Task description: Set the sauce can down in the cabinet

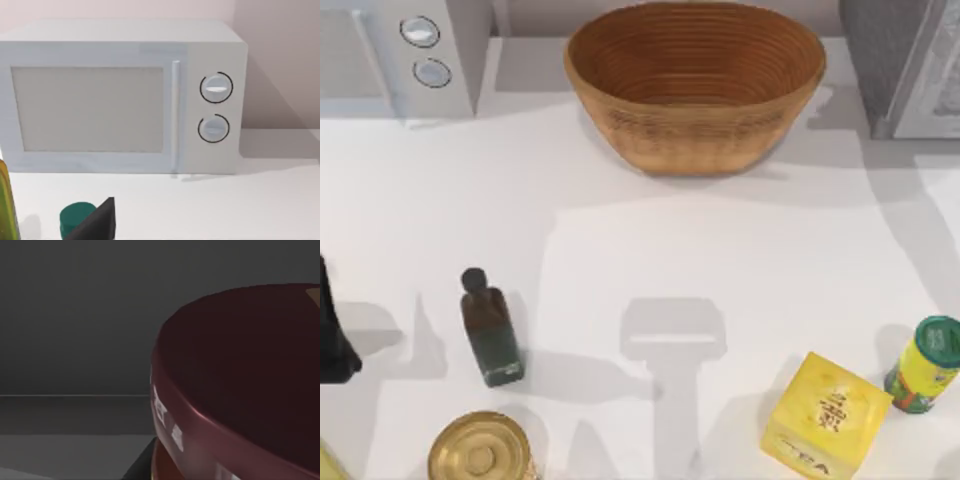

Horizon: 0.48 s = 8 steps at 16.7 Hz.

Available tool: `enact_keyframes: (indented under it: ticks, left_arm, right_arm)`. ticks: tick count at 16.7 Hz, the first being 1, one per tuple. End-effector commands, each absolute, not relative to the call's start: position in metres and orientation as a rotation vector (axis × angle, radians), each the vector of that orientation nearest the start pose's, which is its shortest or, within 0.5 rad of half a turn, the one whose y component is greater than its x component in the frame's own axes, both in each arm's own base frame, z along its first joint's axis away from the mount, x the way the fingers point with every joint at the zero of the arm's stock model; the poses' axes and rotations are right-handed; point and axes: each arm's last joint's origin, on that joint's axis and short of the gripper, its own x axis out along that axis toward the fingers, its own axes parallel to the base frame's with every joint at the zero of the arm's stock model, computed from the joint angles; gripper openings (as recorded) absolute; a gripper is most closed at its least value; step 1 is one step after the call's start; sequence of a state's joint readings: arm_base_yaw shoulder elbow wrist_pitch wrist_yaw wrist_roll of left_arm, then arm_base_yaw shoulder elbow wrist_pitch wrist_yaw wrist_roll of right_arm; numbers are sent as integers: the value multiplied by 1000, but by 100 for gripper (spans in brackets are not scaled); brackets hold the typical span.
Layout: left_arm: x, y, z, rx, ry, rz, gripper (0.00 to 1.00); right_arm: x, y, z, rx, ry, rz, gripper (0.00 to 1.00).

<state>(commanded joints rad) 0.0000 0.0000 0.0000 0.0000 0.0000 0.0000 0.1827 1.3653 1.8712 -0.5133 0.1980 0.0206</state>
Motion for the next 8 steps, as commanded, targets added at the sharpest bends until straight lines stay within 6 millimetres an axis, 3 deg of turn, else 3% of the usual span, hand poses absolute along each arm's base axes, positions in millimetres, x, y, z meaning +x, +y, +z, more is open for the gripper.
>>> enact_keyframes:
  ticks: [3, 8]
  left_arm:
    - [106, -1, 160, 0, 0, 0, 100]
    - [106, -1, 160, 0, 0, 0, 100]
  right_arm:
    - [280, 47, 532, 1, -2, -3, 0]
    - [366, 48, 518, 1, 15, -15, 0]
